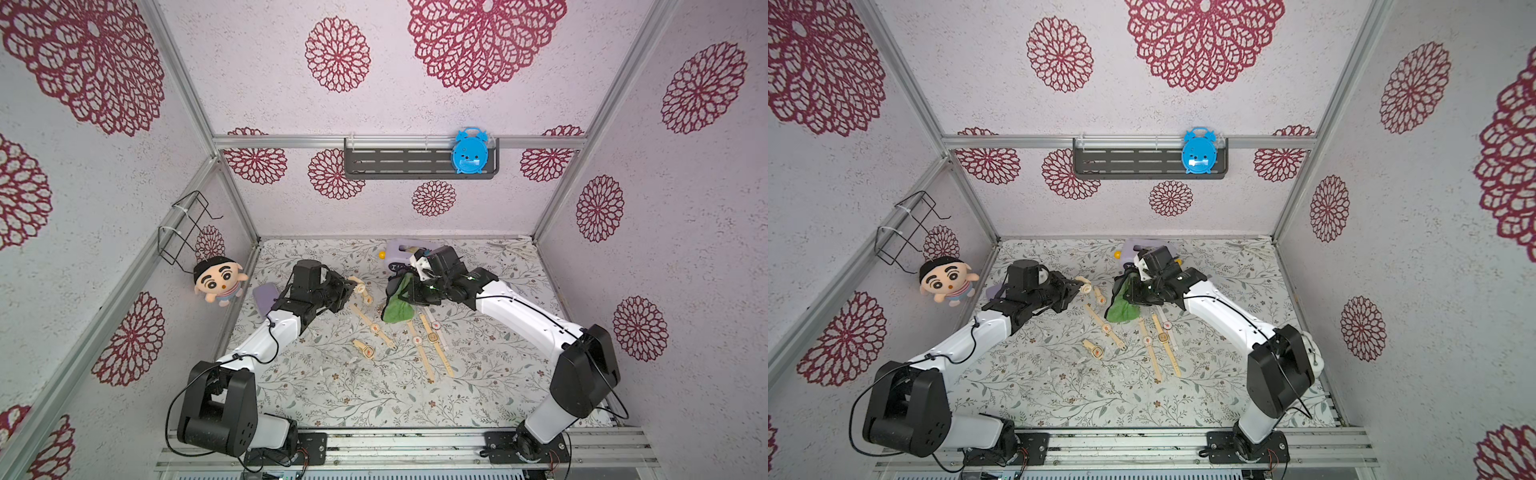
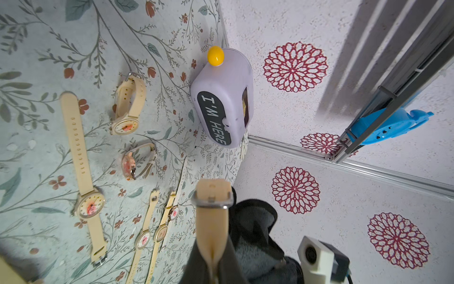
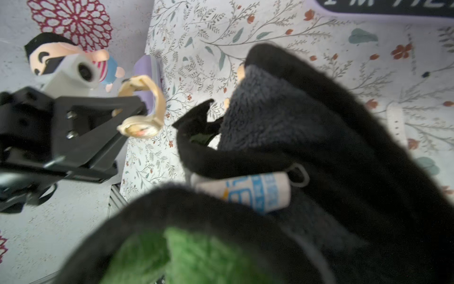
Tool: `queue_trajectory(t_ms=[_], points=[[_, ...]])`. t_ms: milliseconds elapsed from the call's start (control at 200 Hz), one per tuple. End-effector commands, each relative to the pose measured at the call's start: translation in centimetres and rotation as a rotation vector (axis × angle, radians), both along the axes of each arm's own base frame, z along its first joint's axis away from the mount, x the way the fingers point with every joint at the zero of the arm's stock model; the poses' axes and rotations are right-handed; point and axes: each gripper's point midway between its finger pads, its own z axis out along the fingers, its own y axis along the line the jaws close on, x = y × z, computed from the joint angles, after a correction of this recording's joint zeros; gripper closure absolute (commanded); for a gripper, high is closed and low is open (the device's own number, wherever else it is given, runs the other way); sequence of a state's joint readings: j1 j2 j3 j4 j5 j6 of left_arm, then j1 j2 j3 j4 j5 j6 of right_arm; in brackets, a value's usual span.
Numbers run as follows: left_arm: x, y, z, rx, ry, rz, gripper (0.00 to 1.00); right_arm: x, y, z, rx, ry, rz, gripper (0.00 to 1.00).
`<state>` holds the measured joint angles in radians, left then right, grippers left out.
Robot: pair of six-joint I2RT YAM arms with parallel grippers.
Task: Wipe the watch dial
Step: Wipe the dirt from the watch dial.
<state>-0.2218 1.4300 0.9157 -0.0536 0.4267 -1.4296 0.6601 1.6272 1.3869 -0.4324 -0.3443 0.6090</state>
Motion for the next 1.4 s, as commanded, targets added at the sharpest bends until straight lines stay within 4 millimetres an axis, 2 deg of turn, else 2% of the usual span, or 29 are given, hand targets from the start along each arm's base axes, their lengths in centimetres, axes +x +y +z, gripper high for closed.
queue_trajectory(t_ms=[0, 225, 430, 695, 826, 1126, 1256, 1396], points=[[1.0, -0.5, 1.7, -0.061, -0.025, 0.004, 1.0, 0.3, 1.9, 4.5, 0.133, -0.125, 0.023, 1.0], [1.5, -1.2, 1.5, -0.084, -0.021, 0.0, 1.0, -0.1, 4.1, 3.6, 0.128, -0.094, 0.079, 1.0], [1.6, -2.6, 1.9, -0.103, -0.031, -0.018, 1.0, 0.8, 5.5, 3.3, 0.118, -0.102, 0.089, 1.0], [1.0, -5.1, 2.7, -0.116, -0.046, -0.065, 1.0, 3.0, 7.6, 2.7, 0.098, -0.113, 0.108, 1.0], [0.7, -5.9, 3.1, -0.13, -0.054, -0.082, 1.0, 5.1, 8.0, 2.5, 0.086, -0.129, 0.092, 1.0], [-1.2, -6.1, 3.1, -0.126, -0.046, -0.129, 1.0, 12.0, 6.1, 4.1, 0.113, -0.161, 0.009, 1.0], [-2.1, -4.4, 2.7, -0.099, -0.038, -0.118, 1.0, 14.4, 4.1, 5.2, 0.12, -0.172, -0.033, 1.0], [-2.3, -1.5, 2.5, -0.107, -0.038, -0.051, 1.0, 15.4, 1.6, 6.2, 0.111, -0.184, -0.067, 1.0]])
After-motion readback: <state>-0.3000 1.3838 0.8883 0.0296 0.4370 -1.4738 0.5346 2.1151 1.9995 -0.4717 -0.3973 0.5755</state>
